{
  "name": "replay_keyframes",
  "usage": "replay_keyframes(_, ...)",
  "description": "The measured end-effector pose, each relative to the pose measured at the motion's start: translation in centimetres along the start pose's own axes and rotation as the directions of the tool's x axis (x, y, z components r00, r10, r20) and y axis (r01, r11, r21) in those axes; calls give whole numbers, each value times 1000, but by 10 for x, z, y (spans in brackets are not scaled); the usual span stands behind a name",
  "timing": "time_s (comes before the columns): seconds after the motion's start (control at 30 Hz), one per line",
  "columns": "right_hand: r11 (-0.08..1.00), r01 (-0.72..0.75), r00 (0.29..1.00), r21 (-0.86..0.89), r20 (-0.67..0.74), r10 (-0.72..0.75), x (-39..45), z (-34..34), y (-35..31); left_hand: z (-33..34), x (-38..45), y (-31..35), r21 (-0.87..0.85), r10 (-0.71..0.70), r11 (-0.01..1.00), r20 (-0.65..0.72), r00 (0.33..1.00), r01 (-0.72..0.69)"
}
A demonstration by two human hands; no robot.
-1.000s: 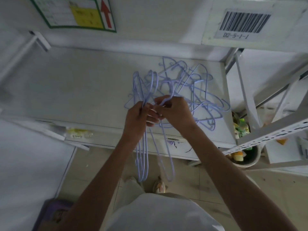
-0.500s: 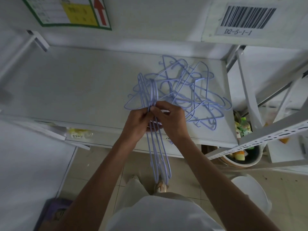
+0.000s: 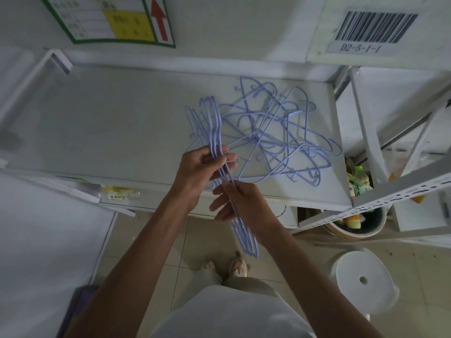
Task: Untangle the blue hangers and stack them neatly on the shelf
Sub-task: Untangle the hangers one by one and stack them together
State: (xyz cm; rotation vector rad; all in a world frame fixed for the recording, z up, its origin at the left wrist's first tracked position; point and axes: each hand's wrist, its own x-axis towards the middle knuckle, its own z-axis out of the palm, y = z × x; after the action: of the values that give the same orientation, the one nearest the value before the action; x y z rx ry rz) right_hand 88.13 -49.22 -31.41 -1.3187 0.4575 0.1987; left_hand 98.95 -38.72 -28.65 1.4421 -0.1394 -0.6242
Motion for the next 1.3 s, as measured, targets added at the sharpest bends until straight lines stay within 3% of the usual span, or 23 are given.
replay_keyframes(0.1,998,55,996,17,69,-56,-4,4,-3,-2,-2,8,-40,-86,995,52,995,89)
replay_keyframes(0.2,993,101,989,-64,114,-93,-15,7,-3,-12,-3,21,-17,-253,964,247,935,265)
replay_keyframes(0.27,992,112,988,-64,116,-104,-24,10,-2,-17,-6,28,27,-272,960,313,910,277)
replay_keyframes(0.4,990,125,992,-63,37,-123,-31,31,0,-8,-18,32,-104,-201,967,240,950,231)
replay_keyframes(0.5,989,115,993,92,-38,-112,-36,49,1,-3,-22,35,-248,-219,928,239,946,277)
replay_keyframes(0.6,982,119,993,148,-37,-114,-44,53,5,-7,-23,32,-156,-147,966,329,933,208)
replay_keyframes(0.73,989,150,989,13,8,-150,-48,41,16,-7,-27,22,-64,-105,988,369,923,138)
replay_keyframes(0.87,997,59,993,43,98,-63,-42,20,25,4,-27,14,-195,-217,945,227,949,263)
replay_keyframes(0.97,989,-147,972,-30,181,150,-25,-15,12,11,-22,19,-197,-264,933,190,946,300)
replay_keyframes(1.07,978,-187,982,-93,5,188,-4,-75,-8,15,-15,28,-173,-301,925,205,931,337)
replay_keyframes(1.13,989,-146,969,-5,-203,142,11,-113,-16,16,-10,30,-190,-330,906,236,914,377)
replay_keyframes(1.23,993,-64,873,99,-476,104,35,-150,-19,16,-4,30,-235,-330,893,241,913,385)
replay_keyframes(1.3,989,-119,811,89,-566,148,49,-159,-18,18,-1,31,-259,-349,876,243,905,407)
